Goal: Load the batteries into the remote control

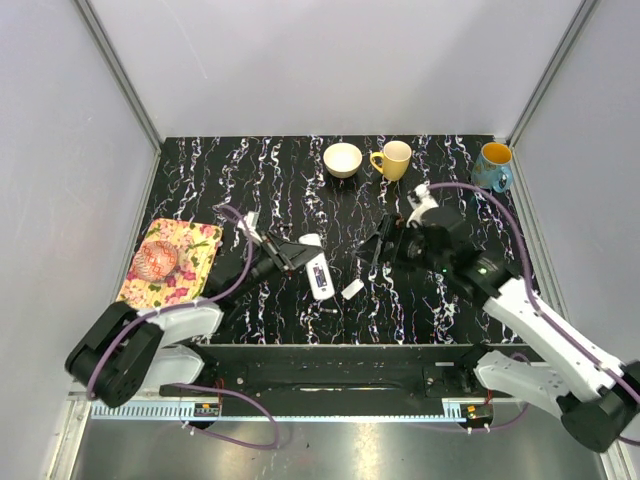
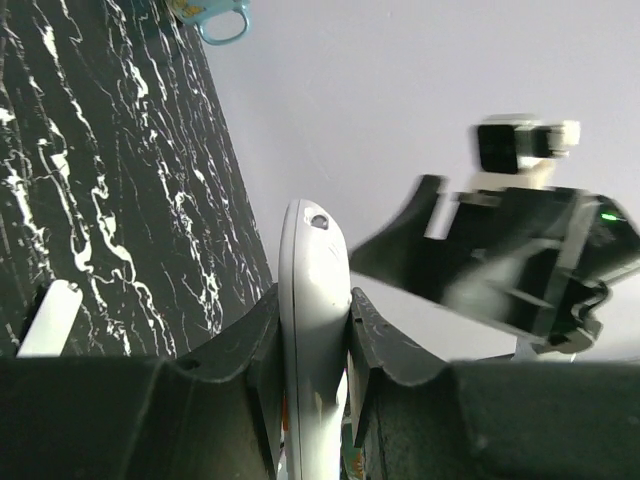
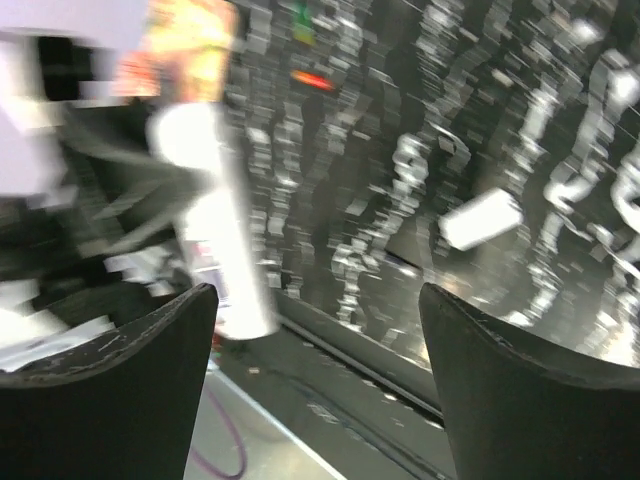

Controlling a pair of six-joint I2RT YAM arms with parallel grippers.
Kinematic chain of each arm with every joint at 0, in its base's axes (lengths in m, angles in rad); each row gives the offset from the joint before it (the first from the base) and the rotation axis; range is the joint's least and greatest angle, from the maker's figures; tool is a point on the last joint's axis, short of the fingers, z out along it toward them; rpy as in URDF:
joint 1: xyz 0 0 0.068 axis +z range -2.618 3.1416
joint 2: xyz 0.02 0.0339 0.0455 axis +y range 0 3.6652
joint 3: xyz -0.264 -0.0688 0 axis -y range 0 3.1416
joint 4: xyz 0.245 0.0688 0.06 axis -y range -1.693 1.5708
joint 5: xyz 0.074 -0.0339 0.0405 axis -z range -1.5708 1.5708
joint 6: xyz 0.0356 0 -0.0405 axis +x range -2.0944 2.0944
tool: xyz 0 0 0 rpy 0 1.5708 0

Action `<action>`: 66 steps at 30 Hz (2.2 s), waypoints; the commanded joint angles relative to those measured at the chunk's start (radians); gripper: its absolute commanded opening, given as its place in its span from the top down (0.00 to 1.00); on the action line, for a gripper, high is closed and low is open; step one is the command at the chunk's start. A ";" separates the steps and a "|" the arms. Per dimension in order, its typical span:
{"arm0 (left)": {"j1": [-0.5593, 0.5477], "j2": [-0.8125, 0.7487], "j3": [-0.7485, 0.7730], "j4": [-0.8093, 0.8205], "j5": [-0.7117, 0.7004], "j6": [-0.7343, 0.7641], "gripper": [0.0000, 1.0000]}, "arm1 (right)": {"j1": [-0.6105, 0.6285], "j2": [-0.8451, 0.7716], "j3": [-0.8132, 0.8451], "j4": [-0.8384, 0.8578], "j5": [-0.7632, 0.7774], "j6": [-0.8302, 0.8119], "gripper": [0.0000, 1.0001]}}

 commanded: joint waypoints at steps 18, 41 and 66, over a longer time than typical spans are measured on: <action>0.025 -0.538 -0.140 -0.319 -0.109 0.153 1.00 | 0.086 0.617 0.044 0.023 0.300 -0.194 0.14; 0.025 -0.467 -0.121 -0.269 -0.045 0.157 1.00 | 0.154 0.739 0.092 -0.020 0.288 -0.503 0.12; 0.025 -0.472 -0.153 -0.247 -0.052 0.143 1.00 | 0.195 0.824 0.075 -0.006 0.375 -0.345 0.32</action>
